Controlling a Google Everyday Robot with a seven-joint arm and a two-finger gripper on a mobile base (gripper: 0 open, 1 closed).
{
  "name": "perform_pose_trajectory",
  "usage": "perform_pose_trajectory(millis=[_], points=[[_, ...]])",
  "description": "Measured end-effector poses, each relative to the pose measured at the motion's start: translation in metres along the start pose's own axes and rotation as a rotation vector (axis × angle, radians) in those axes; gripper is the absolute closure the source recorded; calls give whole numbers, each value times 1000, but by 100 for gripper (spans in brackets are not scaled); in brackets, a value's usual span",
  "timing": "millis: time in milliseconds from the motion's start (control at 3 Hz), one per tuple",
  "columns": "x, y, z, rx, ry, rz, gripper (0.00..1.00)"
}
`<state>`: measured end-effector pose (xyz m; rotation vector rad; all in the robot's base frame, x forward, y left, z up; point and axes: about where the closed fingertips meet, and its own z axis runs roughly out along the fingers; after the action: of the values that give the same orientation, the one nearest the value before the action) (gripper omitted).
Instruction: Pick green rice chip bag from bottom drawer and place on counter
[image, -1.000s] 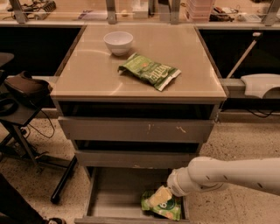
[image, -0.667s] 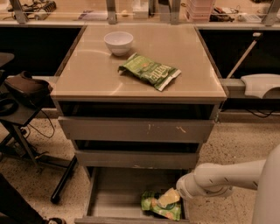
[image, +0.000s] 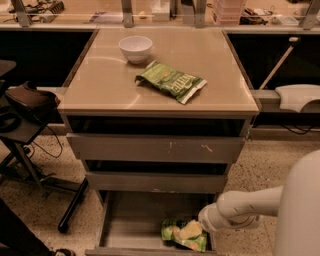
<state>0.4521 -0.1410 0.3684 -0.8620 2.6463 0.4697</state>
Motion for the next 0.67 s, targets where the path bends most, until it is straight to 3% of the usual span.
perform_pose_trajectory(millis=[333, 667], points=[[28, -1, 66, -36, 27, 84, 0], [51, 4, 110, -50, 36, 153, 0]])
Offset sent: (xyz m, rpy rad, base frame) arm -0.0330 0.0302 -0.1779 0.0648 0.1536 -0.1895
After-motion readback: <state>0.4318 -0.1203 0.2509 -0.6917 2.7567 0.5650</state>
